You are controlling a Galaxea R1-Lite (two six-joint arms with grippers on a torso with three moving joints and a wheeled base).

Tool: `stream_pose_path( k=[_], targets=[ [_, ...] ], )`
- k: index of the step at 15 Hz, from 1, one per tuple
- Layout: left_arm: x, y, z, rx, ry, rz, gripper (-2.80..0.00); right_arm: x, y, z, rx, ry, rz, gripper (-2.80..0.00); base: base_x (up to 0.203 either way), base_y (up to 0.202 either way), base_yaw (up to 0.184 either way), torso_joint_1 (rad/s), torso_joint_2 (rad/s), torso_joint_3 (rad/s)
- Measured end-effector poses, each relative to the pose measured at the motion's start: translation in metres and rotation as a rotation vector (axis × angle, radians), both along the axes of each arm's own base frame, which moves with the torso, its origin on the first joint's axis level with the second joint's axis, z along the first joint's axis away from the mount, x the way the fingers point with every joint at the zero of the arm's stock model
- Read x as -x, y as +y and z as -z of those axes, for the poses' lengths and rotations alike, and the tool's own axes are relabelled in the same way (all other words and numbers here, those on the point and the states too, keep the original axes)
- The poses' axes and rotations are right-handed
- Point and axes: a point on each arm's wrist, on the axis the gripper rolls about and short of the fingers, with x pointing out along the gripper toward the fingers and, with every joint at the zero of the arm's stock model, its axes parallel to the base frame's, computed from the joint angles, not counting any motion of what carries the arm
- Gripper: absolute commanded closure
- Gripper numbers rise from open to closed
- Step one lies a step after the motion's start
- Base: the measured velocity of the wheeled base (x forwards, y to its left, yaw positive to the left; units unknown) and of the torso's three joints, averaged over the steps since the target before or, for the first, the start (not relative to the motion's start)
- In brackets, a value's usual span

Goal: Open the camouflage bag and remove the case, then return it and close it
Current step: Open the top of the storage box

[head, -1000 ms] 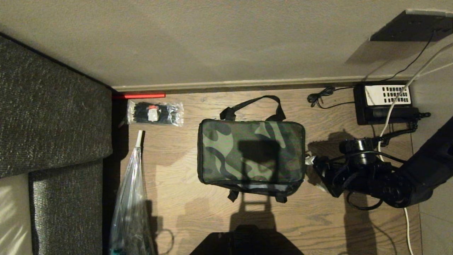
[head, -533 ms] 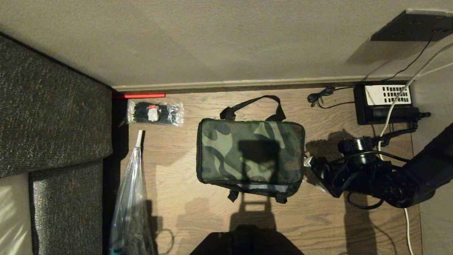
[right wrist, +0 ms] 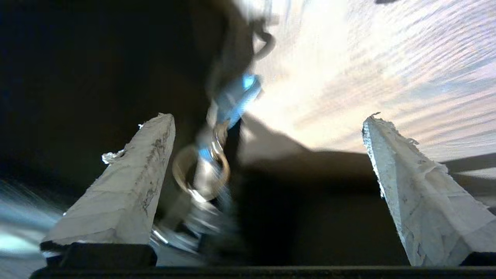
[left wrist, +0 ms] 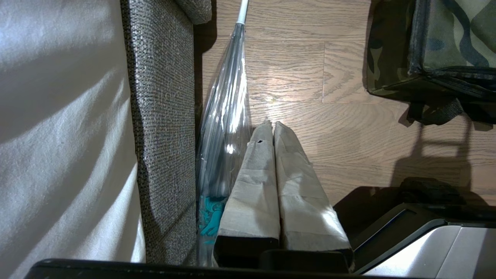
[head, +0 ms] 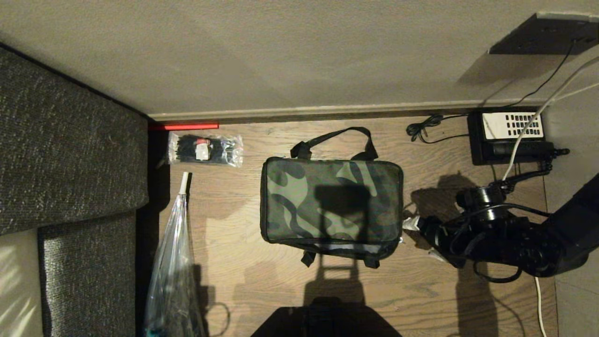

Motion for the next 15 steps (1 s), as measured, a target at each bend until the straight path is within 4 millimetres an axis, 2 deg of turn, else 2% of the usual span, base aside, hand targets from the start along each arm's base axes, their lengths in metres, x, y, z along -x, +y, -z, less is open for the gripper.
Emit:
stream_pose_path(
  k=[4,6,9,13,15],
  targets=[
    [0.000,0.000,0.000,0.000,0.000,-0.001,0.00,-0.024,0.000,-0.030,-0.296,-0.032,0.298,-2.80,0.000,0.000,0.000,0.000,0.00,0.000],
    [0.000,0.000,0.000,0.000,-0.001,0.000,0.00,-0.026,0.012,-0.039,-0.435,-0.005,0.375,-2.80,0.000,0.000,0.000,0.000,0.00,0.000],
    [0.000,0.000,0.000,0.000,0.000,0.000,0.00,-0.019,0.026,-0.036,-0.474,0.033,0.380,-2.80,0.000,0.000,0.000,0.000,0.00,0.000],
    [0.000,0.000,0.000,0.000,0.000,-0.001,0.00,-0.015,0.034,-0.034,-0.529,0.063,0.439,-2.80,0.000,0.000,0.000,0.000,0.00,0.000],
    [0.000,0.000,0.000,0.000,0.002,0.000,0.00,-0.014,0.035,-0.039,-0.580,0.059,0.468,-2.80,0.000,0.000,0.000,0.000,0.00,0.000]
  ],
)
